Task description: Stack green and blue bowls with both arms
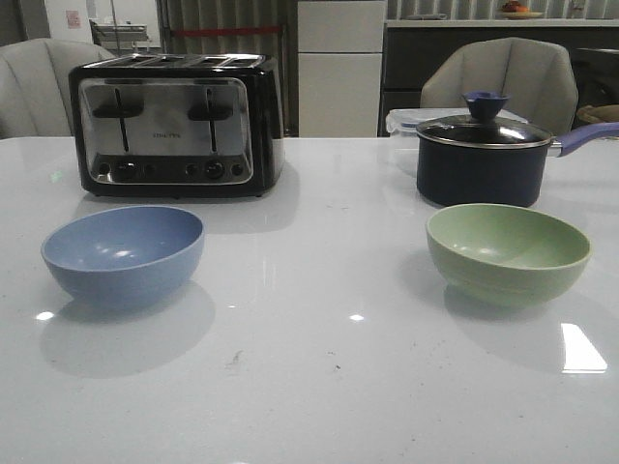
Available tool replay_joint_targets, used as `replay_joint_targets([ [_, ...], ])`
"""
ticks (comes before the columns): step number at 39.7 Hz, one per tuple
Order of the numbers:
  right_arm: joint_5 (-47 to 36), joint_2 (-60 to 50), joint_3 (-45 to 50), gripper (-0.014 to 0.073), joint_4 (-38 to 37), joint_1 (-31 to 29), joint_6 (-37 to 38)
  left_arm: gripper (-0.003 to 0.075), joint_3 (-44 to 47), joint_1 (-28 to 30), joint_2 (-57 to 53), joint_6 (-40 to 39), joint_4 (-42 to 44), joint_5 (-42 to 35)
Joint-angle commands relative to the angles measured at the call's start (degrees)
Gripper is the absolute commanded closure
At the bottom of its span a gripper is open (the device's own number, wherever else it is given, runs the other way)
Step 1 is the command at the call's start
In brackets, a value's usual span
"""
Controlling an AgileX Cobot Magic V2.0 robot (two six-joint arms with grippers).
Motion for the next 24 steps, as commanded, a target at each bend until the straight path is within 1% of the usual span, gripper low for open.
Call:
replay_joint_targets([
  [1, -4.94, -1.07, -0.10, 0.0541, -0.40, -0.34, 0.07, 0.0627, 0.29, 0.01, -1.22, -0.47, -0.37, -5.41],
  [24, -5.34, -1.07, -0.10, 0.0541, -0.40, -0.34, 0.07, 0.0627, 0.29, 0.01, -1.22, -0.47, -0.37, -5.41],
])
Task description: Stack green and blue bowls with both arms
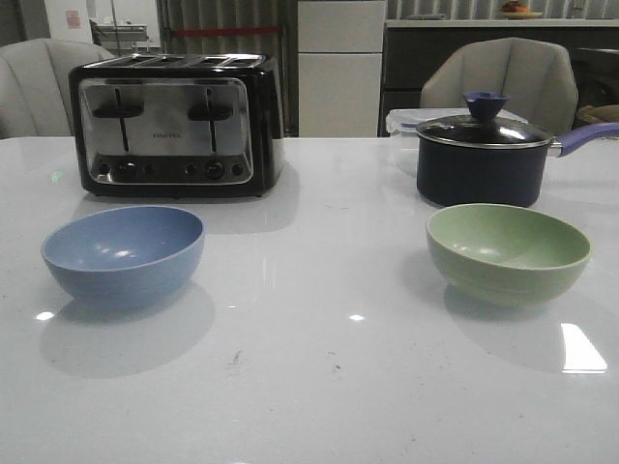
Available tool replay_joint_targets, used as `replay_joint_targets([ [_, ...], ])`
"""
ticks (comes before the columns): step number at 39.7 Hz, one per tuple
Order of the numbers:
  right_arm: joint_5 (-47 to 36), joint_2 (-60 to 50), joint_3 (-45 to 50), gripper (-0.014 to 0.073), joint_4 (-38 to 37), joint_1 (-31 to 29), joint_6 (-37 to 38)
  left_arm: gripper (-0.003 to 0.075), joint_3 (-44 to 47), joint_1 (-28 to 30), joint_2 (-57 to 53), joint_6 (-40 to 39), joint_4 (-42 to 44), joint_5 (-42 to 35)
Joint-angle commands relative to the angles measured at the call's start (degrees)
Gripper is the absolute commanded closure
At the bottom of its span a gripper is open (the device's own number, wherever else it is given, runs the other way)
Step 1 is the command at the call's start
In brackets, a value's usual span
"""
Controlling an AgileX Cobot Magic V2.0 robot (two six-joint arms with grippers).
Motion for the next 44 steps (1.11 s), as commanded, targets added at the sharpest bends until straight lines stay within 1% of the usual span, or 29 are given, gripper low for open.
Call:
replay_joint_targets([
  [1, -5.75, -1.07, -0.10, 0.0541, -0.40, -0.34, 0.07, 0.0627, 0.29, 0.01, -1.22, -0.47, -0.37, -5.41],
  [6, -6.55, -1.07, -0.10, 0.0541, -0.40, -0.34, 0.07, 0.0627, 0.29, 0.01, -1.22, -0.47, -0.37, -5.79],
  [10, -8.33, -1.07, -0.67, 0.0541, -0.40, -0.34, 0.07, 0.0627, 0.17, 0.01, -1.22, -0.47, -0.37, -8.36],
  [13, -7.04, -1.07, -3.02, 0.0541, -0.05, -0.34, 0.07, 0.0627, -1.59, 0.01, -1.22, -0.47, -0.37, -8.55],
  [16, -3.45, -1.07, -7.34, 0.0541, -0.05, -0.34, 0.07, 0.0627, -4.68, 0.01, -1.15, -0.47, -0.37, -7.56],
  [20, 2.40, 0.04, -14.42, 0.0541, -0.10, -0.34, 0.07, 0.0627, -10.74, 0.01, -0.61, -0.47, -0.46, -3.73],
  [25, 9.73, 4.48, -23.63, 0.0541, -0.16, -0.34, 0.07, 0.0627, -19.23, 0.01, 2.64, -0.47, -0.46, 4.32],
  [31, 17.68, 12.54, -33.04, 0.0541, -0.83, -0.34, 0.07, 0.0627, -30.68, 0.01, 9.88, -0.47, -0.87, 14.06],
  [34, 21.49, 16.21, -36.61, 0.0541, -0.83, -0.34, 0.07, 0.0627, -34.70, 0.01, 13.60, -0.47, -0.87, 18.47],
  [38, 25.32, 21.16, -39.34, 0.0541, -0.83, -0.34, 0.07, 0.0627, -37.89, 0.01, 18.38, -0.47, -2.23, 22.84],
  [44, 28.44, 27.60, -39.63, 0.0541, -0.83, -0.34, 0.07, 0.0627, -37.43, 0.01, 23.97, -0.47, -2.31, 23.41],
])
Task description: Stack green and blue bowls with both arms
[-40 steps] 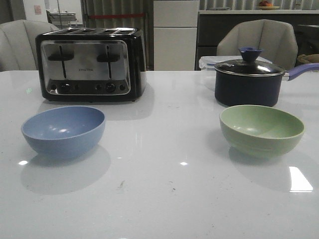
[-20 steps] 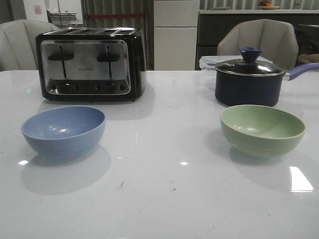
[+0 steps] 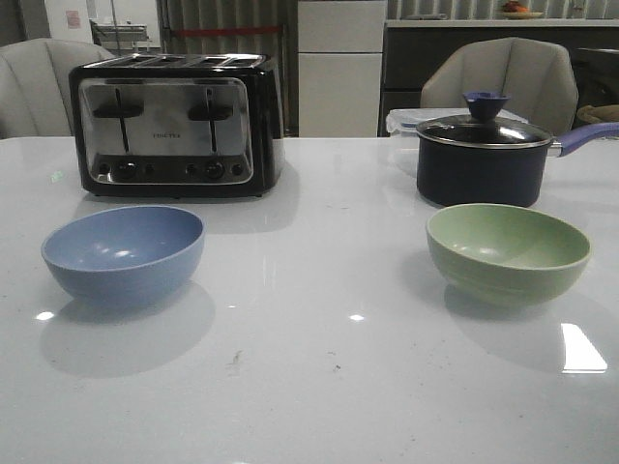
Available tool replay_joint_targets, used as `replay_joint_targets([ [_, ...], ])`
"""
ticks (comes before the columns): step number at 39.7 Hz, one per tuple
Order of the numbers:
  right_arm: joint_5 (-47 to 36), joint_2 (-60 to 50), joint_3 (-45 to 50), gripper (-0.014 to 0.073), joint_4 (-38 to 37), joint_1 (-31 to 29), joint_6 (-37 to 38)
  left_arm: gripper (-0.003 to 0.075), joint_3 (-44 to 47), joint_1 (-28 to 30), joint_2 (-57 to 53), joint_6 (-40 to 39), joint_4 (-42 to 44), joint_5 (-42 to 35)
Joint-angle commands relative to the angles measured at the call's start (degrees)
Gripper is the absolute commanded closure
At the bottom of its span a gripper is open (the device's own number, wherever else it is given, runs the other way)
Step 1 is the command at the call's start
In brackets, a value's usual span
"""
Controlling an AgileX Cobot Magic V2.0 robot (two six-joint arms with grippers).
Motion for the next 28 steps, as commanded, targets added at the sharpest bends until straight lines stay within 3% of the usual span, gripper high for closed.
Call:
replay_joint_targets([
  [1, -1.77, 4.72, -2.16, 0.0541, -0.42, -0.34, -0.03, 0.0627, -1.26, 0.01, 3.68, -0.47, -0.60, -3.24],
  [14, 1.90, 15.91, -2.16, 0.0540, -0.47, -0.34, -0.03, 0.0627, 0.35, 0.01, 11.43, -0.47, -0.24, -3.41],
  [19, 2.64, 19.45, -2.16, 0.0451, -0.47, -0.34, -0.03, 0.0603, 0.35, 0.01, 13.08, -0.47, 0.06, -3.41],
  [24, 2.66, 22.25, -2.16, 0.0227, -0.47, -0.34, -0.03, 0.0452, 0.35, 0.01, 14.15, -0.10, 0.06, -3.41],
  [28, 2.27, 24.86, -2.16, 0.0080, -0.49, -0.34, -0.03, 0.0256, 0.35, 0.01, 14.67, -0.10, 0.06, -3.41],
])
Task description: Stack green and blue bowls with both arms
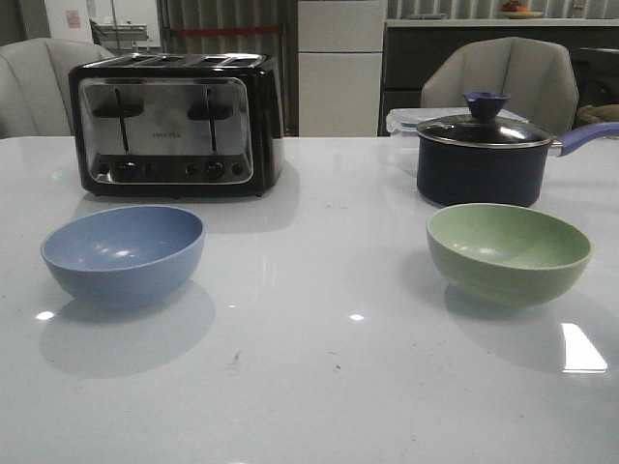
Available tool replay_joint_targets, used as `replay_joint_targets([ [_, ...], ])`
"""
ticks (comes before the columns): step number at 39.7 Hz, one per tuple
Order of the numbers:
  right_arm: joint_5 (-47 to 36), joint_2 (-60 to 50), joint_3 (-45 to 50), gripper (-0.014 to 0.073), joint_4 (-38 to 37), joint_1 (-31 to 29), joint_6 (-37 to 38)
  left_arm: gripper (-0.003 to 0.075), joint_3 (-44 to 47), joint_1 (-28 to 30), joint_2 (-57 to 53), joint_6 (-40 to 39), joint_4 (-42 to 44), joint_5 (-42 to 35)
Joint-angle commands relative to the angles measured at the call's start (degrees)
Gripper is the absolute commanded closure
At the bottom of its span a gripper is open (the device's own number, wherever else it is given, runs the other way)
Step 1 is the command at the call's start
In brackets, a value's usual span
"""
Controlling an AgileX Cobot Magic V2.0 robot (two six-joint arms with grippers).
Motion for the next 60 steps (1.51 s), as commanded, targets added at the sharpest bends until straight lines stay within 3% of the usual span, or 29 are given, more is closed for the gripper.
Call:
replay_joint_targets([
  [1, -3.97, 2.39, -2.16, 0.0059, -0.49, -0.34, -0.03, 0.0220, -1.54, 0.01, 0.73, -0.10, -0.01, -4.38],
  [3, -3.98, 4.37, -2.16, 0.0050, -0.49, -0.34, -0.03, 0.0185, -1.54, 0.01, 0.83, -0.10, -0.01, -4.38],
  [11, 0.14, 16.14, -8.83, 0.0055, 5.09, -0.30, -0.22, 0.0194, -1.54, 0.01, 0.83, -0.10, -0.01, -4.48],
  [24, 2.37, 33.03, -18.92, 0.0055, 20.46, -0.30, -13.38, 0.0229, -1.54, 0.01, 0.83, -0.10, -0.01, -4.48],
  [35, -2.14, 45.30, -25.21, 0.0055, 20.98, -0.30, -13.78, 0.0285, -1.54, 0.01, 0.83, -0.10, -0.01, -4.48],
  [45, -3.17, 53.52, -30.50, 0.0062, 20.98, -0.30, -13.78, 0.0285, -1.54, 0.01, 0.83, -0.10, -0.01, -4.48],
  [54, -2.74, 56.15, -32.23, 0.0326, 20.92, -0.30, -13.78, 0.0285, -1.54, 0.01, 0.83, -0.10, -0.01, -4.48],
  [60, -2.93, 56.12, -32.30, 0.0456, 20.87, -0.30, -13.78, 0.0285, -1.54, 0.01, 0.83, -0.10, -0.01, -4.48],
])
